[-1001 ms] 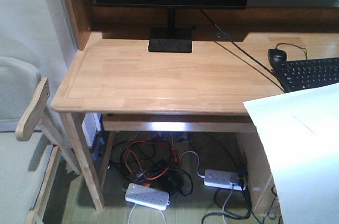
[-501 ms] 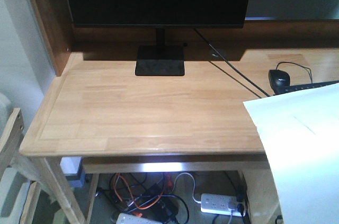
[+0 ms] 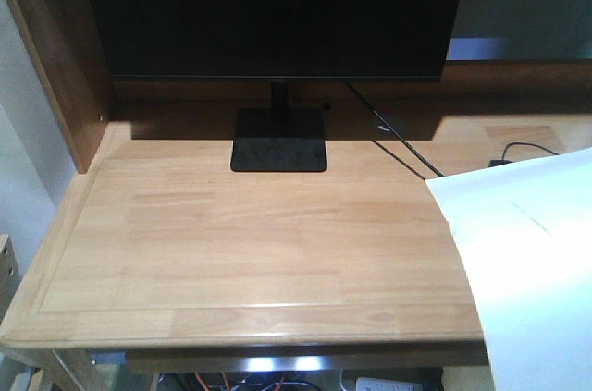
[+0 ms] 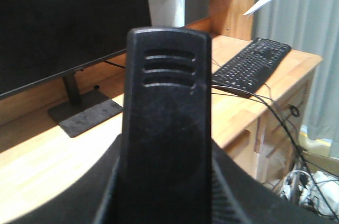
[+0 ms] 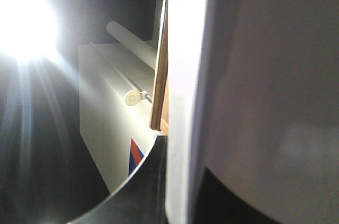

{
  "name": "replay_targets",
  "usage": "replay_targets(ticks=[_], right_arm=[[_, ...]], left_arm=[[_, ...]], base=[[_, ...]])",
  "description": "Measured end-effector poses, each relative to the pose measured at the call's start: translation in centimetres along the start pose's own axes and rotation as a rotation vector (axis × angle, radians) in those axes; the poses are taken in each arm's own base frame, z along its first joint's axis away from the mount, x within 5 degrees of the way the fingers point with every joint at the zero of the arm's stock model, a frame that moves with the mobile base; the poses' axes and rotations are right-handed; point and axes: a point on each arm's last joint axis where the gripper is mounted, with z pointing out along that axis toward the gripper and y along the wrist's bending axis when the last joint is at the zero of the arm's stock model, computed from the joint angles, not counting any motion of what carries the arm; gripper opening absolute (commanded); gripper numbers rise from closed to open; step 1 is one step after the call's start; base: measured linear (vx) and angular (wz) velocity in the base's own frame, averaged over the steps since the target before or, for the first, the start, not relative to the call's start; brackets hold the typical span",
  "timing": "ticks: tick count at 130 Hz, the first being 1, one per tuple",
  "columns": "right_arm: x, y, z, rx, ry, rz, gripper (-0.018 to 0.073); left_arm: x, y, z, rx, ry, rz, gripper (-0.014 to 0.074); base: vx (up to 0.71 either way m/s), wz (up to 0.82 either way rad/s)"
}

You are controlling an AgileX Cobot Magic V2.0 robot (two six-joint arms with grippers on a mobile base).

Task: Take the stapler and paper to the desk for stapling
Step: 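Approach the desk top in front of the monitor holding both items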

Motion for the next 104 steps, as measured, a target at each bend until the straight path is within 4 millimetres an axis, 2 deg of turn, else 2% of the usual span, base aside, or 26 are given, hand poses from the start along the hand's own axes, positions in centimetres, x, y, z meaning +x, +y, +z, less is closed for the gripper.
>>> replay_targets(ticks=[104], right_arm=[[0.0,0.0,0.0,0.0,0.0,0.0,-0.0006]], left_arm=[[0.0,0.0,0.0,0.0,0.0,0.0,-0.0006]], base=[[0.12,0.03]])
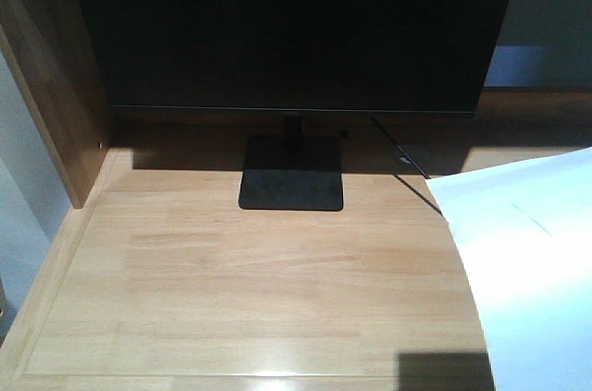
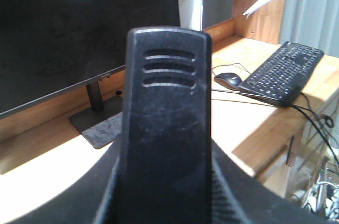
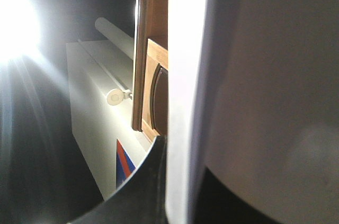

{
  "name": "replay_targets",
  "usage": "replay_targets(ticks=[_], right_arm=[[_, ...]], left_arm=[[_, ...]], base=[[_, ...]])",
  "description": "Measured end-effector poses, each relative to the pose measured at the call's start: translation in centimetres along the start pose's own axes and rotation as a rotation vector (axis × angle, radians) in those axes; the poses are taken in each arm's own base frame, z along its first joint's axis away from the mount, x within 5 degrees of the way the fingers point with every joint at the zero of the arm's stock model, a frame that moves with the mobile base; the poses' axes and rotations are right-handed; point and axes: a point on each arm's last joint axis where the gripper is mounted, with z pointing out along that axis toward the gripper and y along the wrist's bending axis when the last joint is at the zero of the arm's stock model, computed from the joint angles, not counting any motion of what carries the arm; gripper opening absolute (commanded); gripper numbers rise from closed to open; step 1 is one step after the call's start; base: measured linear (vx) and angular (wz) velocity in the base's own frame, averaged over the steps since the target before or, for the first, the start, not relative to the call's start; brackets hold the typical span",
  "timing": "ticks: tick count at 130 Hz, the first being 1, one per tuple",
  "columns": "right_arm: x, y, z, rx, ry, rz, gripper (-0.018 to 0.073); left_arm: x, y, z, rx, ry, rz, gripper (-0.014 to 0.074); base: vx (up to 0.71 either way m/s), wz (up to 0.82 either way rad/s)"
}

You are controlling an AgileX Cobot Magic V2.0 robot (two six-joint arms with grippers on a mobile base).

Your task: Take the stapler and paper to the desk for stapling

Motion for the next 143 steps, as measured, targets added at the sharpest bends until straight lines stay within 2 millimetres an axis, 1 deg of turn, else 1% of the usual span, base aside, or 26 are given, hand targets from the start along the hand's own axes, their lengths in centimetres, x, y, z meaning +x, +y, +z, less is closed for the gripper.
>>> replay_targets(ticks=[143], right_arm=[[0.0,0.0,0.0,0.0,0.0,0.0,-0.0006]], left_arm=[[0.0,0.0,0.0,0.0,0.0,0.0,-0.0006]], base=[[0.03,0.0]])
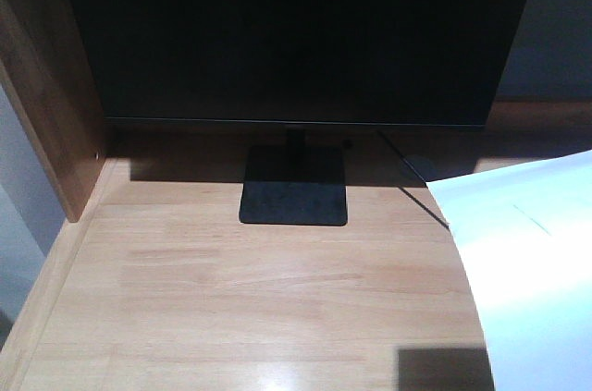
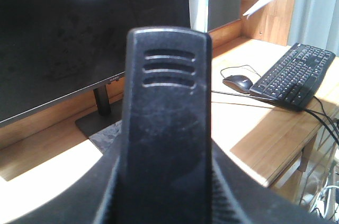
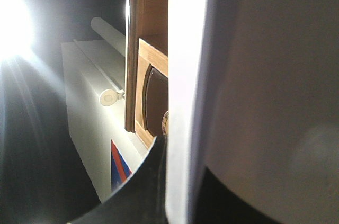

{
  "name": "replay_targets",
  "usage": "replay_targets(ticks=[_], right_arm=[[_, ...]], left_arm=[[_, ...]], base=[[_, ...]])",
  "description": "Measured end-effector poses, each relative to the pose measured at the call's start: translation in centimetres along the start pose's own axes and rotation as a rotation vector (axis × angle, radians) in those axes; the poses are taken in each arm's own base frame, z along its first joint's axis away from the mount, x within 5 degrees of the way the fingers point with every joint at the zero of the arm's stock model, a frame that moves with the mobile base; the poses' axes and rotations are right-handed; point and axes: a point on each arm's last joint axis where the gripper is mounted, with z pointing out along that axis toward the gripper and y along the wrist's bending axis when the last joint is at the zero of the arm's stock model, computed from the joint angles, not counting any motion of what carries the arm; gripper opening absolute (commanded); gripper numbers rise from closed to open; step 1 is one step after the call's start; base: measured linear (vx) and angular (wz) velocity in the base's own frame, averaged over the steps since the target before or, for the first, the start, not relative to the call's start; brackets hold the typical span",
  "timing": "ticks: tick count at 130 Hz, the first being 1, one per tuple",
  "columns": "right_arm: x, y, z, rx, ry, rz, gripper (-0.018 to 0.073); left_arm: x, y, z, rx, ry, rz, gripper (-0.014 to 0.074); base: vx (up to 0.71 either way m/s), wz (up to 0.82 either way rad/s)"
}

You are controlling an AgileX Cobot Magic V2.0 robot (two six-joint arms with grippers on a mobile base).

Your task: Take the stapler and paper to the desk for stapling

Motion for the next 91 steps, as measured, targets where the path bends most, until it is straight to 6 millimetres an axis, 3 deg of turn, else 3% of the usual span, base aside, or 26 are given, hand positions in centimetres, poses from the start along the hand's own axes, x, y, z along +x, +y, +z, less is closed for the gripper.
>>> replay_targets(ticks=[91], right_arm=[[0.0,0.0,0.0,0.0,0.0,0.0,-0.0006]], left_arm=[[0.0,0.0,0.0,0.0,0.0,0.0,-0.0006]], base=[[0.0,0.0]])
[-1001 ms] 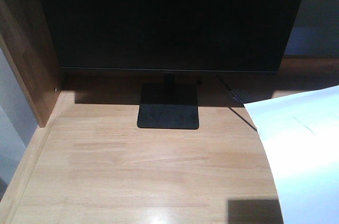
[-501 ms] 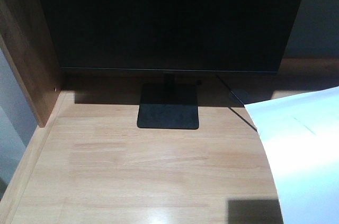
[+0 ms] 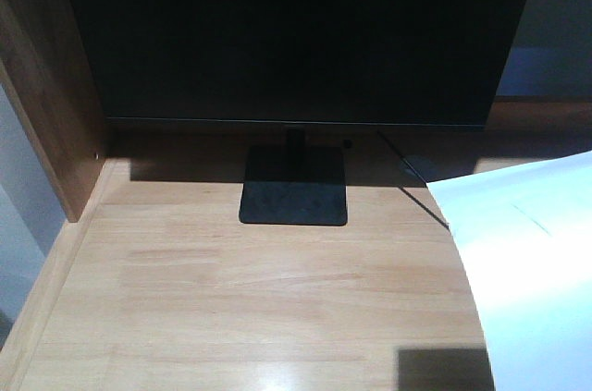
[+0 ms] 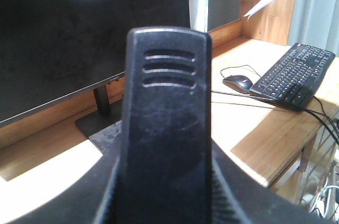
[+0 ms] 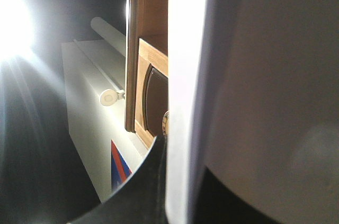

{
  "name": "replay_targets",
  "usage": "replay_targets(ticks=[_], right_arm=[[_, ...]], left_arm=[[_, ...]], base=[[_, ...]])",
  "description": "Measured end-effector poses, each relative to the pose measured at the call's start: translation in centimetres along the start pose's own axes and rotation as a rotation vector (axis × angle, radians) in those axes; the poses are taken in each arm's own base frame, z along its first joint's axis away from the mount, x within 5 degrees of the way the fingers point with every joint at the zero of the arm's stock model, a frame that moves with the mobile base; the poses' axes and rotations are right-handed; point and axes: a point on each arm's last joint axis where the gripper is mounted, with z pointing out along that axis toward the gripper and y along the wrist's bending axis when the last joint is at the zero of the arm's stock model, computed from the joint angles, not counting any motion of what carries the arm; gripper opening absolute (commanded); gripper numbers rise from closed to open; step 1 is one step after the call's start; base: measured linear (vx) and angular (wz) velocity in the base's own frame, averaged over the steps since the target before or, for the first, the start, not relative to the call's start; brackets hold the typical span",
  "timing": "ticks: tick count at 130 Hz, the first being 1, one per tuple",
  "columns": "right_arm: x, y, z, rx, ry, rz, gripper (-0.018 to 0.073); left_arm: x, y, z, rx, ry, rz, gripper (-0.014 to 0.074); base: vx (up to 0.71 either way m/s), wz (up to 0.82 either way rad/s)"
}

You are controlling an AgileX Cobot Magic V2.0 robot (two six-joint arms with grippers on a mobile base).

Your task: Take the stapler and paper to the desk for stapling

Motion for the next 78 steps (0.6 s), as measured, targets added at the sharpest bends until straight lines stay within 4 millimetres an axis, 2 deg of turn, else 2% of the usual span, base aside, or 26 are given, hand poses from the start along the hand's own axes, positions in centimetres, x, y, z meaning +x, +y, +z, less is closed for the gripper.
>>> replay_targets(ticks=[47,67,78], right_arm=[[0.0,0.0,0.0,0.0,0.0,0.0,-0.0006],[0.0,0.0,0.0,0.0,0.0,0.0,-0.0006],[0.0,0.0,0.0,0.0,0.0,0.0,-0.0006]], left_arm=[[-0.5,0.2,0.6,-0.011,-0.035,0.002,-0.0006],[-1.4,0.7,2.6,-0.019,-0.019,0.073,-0.0006],[-1.9,0.9,4.5,-0.004,0.013,0.108,-0.0006]], base=[[0.0,0.0],[0.0,0.0],[0.0,0.0]])
